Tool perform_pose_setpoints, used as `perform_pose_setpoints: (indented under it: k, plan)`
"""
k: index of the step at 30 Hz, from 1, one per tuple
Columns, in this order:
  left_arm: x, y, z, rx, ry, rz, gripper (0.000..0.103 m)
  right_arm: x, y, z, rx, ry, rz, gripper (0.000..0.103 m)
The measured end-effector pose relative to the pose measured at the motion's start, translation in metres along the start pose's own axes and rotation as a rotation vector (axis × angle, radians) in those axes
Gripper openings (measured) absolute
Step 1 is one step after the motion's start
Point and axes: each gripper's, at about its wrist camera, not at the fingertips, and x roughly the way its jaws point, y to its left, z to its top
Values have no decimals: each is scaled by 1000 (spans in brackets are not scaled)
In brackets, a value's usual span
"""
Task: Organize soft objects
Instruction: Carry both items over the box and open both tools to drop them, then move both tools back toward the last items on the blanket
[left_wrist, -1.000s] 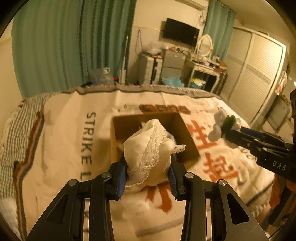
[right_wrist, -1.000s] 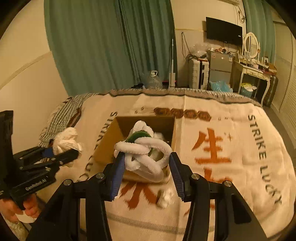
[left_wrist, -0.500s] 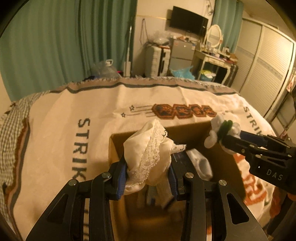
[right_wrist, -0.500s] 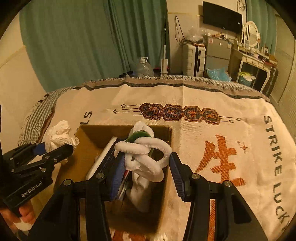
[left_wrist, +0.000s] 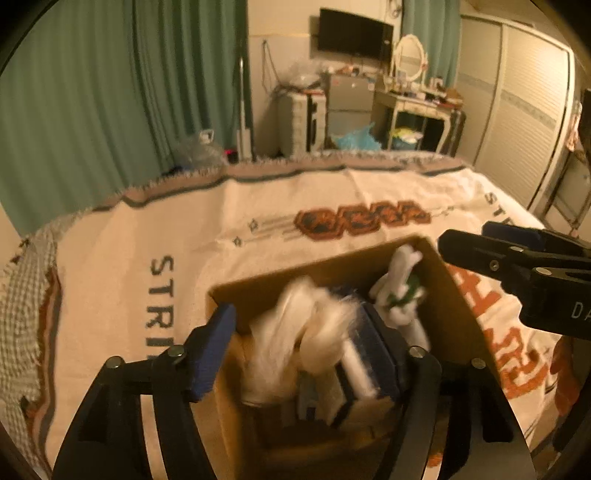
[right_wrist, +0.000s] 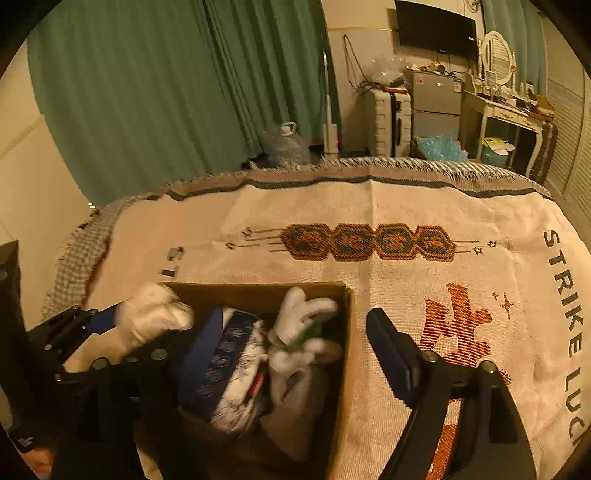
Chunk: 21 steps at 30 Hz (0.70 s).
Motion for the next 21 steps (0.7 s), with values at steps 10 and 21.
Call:
perform_pose_setpoints:
  k: [10, 21]
  plan:
    - [-144, -18, 35, 0, -179, 22, 80, -141, 19, 20, -50, -168, -42, 88]
    - [-260, -25, -3, -25, -328, 100, 88, -282, 50, -12, -147, -284, -53, 103]
